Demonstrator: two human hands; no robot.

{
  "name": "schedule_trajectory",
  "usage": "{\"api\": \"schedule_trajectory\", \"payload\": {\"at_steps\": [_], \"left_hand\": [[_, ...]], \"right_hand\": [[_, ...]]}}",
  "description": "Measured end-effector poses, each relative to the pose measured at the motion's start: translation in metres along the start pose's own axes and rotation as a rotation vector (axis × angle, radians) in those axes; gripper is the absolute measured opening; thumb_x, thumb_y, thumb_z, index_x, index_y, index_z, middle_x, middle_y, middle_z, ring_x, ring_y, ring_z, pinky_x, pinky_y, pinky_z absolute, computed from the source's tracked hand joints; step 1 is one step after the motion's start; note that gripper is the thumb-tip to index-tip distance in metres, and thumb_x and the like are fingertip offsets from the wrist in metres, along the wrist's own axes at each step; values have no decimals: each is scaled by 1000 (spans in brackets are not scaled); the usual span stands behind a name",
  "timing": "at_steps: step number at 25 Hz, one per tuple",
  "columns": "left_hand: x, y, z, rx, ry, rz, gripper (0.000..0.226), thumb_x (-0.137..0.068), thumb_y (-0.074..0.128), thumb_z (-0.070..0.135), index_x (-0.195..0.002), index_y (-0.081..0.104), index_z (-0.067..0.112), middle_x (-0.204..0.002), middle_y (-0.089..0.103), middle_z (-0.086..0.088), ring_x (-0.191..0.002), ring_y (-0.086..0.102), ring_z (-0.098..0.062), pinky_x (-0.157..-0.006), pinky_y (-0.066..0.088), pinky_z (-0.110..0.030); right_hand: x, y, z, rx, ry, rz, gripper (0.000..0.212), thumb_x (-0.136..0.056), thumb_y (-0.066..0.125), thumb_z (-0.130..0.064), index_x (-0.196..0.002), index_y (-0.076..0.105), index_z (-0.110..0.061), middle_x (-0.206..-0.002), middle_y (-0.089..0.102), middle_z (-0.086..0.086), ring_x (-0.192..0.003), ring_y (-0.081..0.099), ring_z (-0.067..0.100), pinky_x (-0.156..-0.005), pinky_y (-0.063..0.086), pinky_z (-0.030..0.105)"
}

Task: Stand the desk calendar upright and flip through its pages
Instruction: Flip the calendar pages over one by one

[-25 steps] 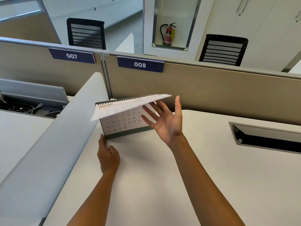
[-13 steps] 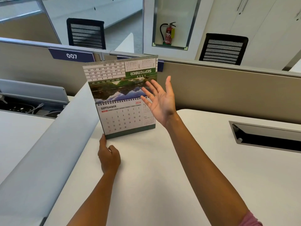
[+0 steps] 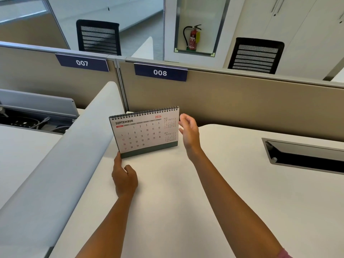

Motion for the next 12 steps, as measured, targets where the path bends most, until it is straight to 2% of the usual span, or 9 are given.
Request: {"api": "schedule_trajectory", "payload": {"at_steps": [1, 2, 3, 4, 6, 7, 9, 12], "left_hand": [[0, 0, 1, 3, 5, 0, 67, -80, 36, 0, -145, 44, 14, -142, 55, -6, -129, 51, -24, -102, 32, -20], [0, 0, 1, 3, 5, 1, 68, -78, 36, 3, -144, 44, 14, -142, 55, -6, -128, 51, -24, -102, 32, -20], [-1, 0, 1, 4, 3, 2, 69, -77, 35, 5, -144, 45, 14, -142, 55, -6, -128, 51, -24, -102, 32, -19], [-1, 0, 1, 7, 1, 2, 69, -76, 34, 6, -144, 45, 14, -142, 55, -6, -128, 51, -23, -102, 32, -18], [-1, 0, 0, 15, 4, 3, 69, -76, 34, 6, -144, 45, 14, -141, 55, -5, -129, 51, -23, -102, 32, -18], [-1, 0, 0, 15, 7, 4, 69, -76, 34, 5, -144, 45, 14, -141, 55, -6, -128, 52, -23, -102, 32, -18], [-1, 0, 0, 13, 7, 4, 69, -76, 34, 5, -144, 45, 13, -141, 55, -6, -128, 52, -24, -102, 33, -19], [-1, -1, 0, 16, 3, 6, 69, -76, 34, 6, -144, 45, 13, -141, 55, -7, -129, 52, -24, -102, 33, -20]], "right_hand": [[2, -3, 10, 62, 14, 18, 37, -97, 51, -40, -129, 49, -20, -130, 56, -3, -101, 58, 5, -68, 54, 9], [3, -4, 20, 119, 24, 21, 39, -97, 54, -37, -131, 47, -20, -134, 54, -1, -102, 57, 6, -61, 50, 5], [3, -5, 30, 178, 23, 14, 43, -96, 57, -34, -134, 44, -19, -139, 51, 2, -109, 56, 10, -62, 49, 5], [3, -5, 38, 237, 17, 1, 48, -95, 59, -31, -138, 40, -18, -144, 47, 4, -117, 53, 16, -72, 51, 9], [3, -3, 50, 337, 26, -32, 59, -93, 62, -29, -143, 33, -18, -150, 40, 7, -130, 47, 25, -93, 51, 29], [3, -1, 54, 372, 46, -49, 63, -92, 64, -29, -145, 30, -18, -152, 38, 8, -133, 44, 28, -98, 49, 37], [4, 2, 59, 415, 65, -78, 66, -90, 67, -27, -144, 31, -18, -151, 38, 9, -134, 43, 30, -102, 46, 42], [5, 5, 60, 440, 46, -74, 65, -88, 70, -26, -142, 36, -20, -147, 40, 9, -132, 44, 30, -102, 46, 42]]}}
Point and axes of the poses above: each hand's wrist, its own x-axis away from the middle knuckle, its own y-axis out of the palm, z = x × y, the point moved 5 cm from there along -x, towards the middle knuckle
